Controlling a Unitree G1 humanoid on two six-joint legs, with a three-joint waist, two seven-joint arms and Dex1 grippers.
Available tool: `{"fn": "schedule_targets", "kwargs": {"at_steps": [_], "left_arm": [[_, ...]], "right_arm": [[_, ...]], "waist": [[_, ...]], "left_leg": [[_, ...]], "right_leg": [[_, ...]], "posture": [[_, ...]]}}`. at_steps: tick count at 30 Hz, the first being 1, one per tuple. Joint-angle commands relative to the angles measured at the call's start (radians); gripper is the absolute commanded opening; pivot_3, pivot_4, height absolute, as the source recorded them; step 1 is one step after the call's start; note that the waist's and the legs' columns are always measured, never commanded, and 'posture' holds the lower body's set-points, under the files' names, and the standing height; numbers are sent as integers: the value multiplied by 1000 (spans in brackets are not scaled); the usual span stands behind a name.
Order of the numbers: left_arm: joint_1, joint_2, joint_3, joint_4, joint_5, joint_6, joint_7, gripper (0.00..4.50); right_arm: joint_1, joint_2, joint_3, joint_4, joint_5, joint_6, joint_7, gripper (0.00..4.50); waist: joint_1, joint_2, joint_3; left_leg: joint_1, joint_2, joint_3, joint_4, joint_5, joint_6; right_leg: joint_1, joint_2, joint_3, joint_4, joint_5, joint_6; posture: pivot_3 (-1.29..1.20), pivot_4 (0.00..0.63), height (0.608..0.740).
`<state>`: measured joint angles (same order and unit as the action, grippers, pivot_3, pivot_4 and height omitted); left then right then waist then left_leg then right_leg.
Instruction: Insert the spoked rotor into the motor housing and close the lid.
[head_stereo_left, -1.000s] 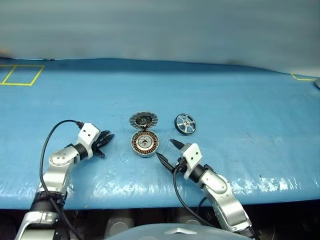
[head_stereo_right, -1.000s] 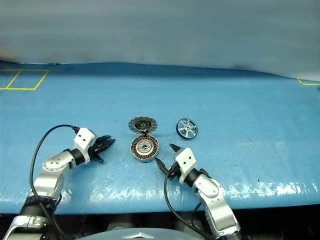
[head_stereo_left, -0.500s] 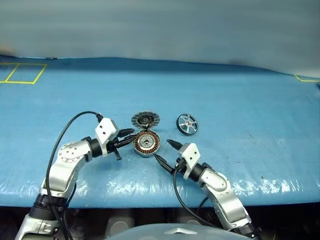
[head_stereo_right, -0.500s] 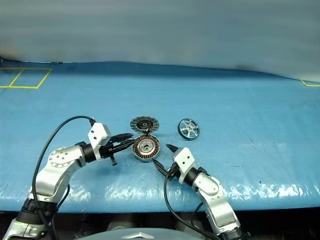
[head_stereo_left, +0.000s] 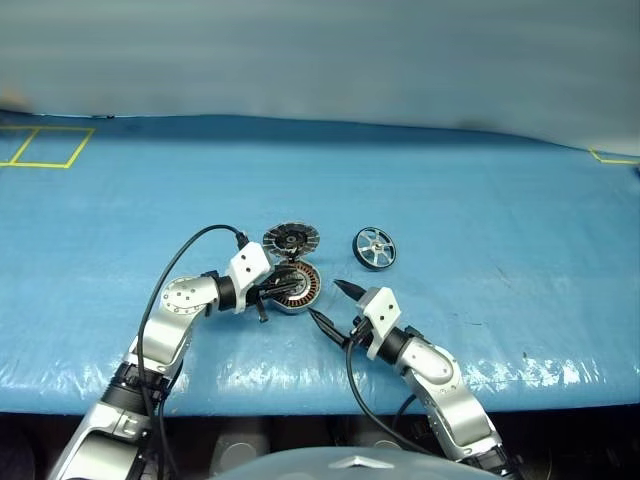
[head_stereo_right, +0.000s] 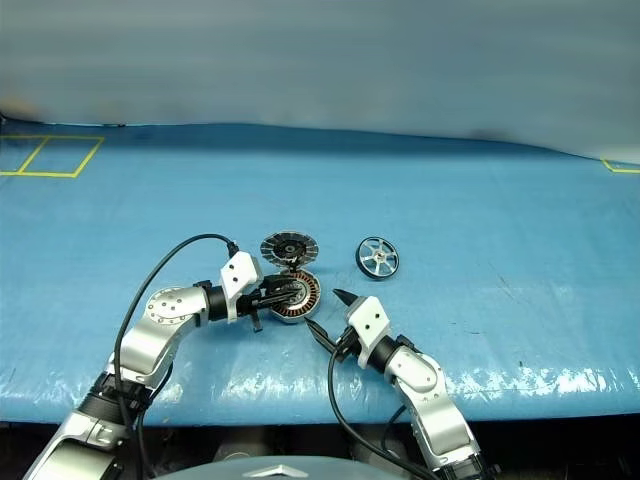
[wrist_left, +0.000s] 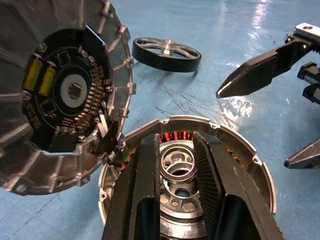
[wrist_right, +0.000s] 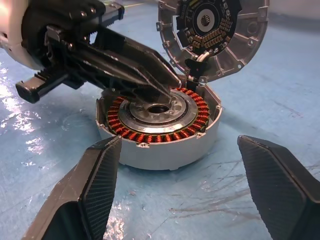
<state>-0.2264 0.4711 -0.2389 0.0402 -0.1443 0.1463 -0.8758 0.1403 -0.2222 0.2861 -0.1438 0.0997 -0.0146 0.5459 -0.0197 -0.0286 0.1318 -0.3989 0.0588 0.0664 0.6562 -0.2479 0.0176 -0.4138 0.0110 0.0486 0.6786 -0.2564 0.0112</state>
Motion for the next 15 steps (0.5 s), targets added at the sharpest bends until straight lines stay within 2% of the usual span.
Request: {"fn": "schedule_targets", "kwargs": {"at_steps": [1,4,15], "left_arm": [[-35,-14,-16,26,24,-43,-9,642],[-37,-16,-22,45,38,-52,-11,642],[-6,-14,14,0,-8,-60,-39,4359]], "right_arm": [[-3,1,0,-18,0,-24,-4,3915],[-4,-1,-2,-19,-3,-23,-6,3915],[-7,-3,-3,-24,-4,-8,-10,3915]], "waist": [[2,0,0],[3,0,0],[2,0,0]], "left_leg": [[0,0,0,0,0,0],[0,0,0,0,0,0],[0,0,0,0,0,0]], "right_leg": [[0,0,0,0,0,0],[0,0,0,0,0,0],[0,0,0,0,0,0]], "posture": [[0,150,740],[0,150,740],[0,150,740]]}}
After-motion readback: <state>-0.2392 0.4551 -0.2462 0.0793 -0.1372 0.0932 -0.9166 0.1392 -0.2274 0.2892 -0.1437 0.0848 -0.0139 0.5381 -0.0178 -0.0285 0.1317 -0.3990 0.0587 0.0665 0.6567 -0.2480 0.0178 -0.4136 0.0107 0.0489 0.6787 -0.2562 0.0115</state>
